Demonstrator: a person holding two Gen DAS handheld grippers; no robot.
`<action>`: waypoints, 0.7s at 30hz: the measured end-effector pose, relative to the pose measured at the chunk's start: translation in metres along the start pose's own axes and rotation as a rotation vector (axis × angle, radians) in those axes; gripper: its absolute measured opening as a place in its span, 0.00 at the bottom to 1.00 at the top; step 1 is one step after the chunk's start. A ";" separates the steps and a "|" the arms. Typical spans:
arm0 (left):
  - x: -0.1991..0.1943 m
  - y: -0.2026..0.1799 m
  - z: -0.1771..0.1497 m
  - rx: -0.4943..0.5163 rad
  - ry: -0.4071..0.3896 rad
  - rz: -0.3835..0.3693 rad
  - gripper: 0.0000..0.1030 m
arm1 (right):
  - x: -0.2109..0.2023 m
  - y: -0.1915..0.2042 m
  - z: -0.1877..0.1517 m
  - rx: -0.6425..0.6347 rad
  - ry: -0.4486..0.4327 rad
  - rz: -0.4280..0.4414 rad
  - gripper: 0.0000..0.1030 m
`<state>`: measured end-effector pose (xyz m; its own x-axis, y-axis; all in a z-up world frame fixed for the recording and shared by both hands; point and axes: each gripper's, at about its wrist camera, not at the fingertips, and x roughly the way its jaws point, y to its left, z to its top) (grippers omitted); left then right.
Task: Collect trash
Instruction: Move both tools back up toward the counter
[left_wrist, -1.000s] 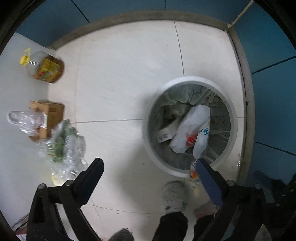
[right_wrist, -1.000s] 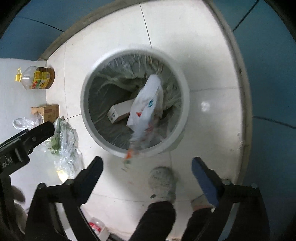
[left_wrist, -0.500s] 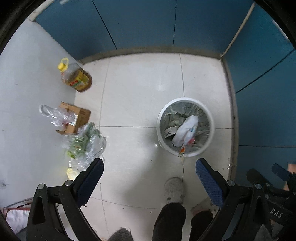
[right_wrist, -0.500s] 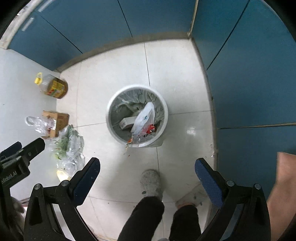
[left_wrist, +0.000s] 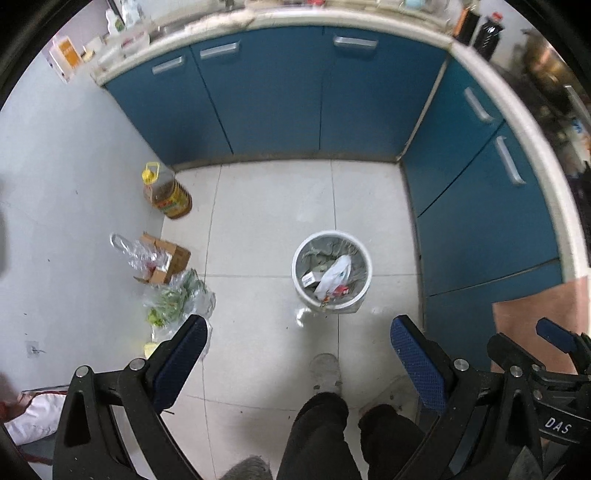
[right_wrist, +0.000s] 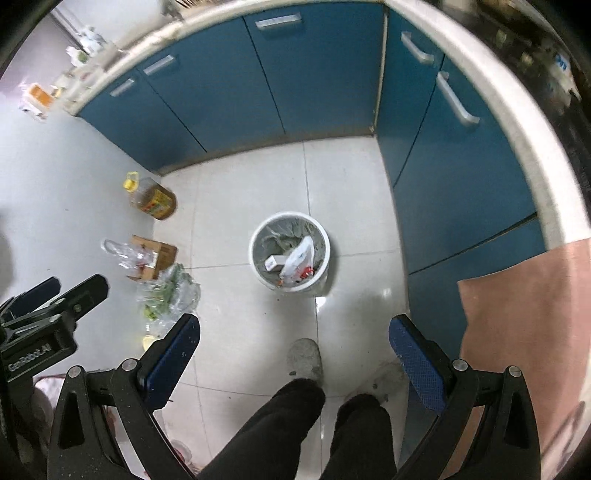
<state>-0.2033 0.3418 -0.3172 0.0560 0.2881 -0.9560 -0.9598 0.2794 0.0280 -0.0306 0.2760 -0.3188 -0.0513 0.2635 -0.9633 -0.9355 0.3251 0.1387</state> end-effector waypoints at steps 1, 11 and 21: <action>-0.009 -0.002 -0.001 -0.001 -0.009 -0.006 0.99 | -0.013 0.000 -0.002 -0.004 -0.015 0.002 1.00; -0.123 -0.057 0.002 0.036 -0.219 0.072 0.99 | -0.129 -0.056 -0.015 0.097 -0.186 0.142 1.00; -0.172 -0.273 0.018 0.300 -0.376 -0.029 0.99 | -0.237 -0.283 -0.074 0.477 -0.395 0.003 1.00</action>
<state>0.0538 0.2322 -0.1555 0.2300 0.5720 -0.7874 -0.8379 0.5279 0.1387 0.2205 0.0544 -0.1470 0.1651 0.5519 -0.8174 -0.6717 0.6698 0.3166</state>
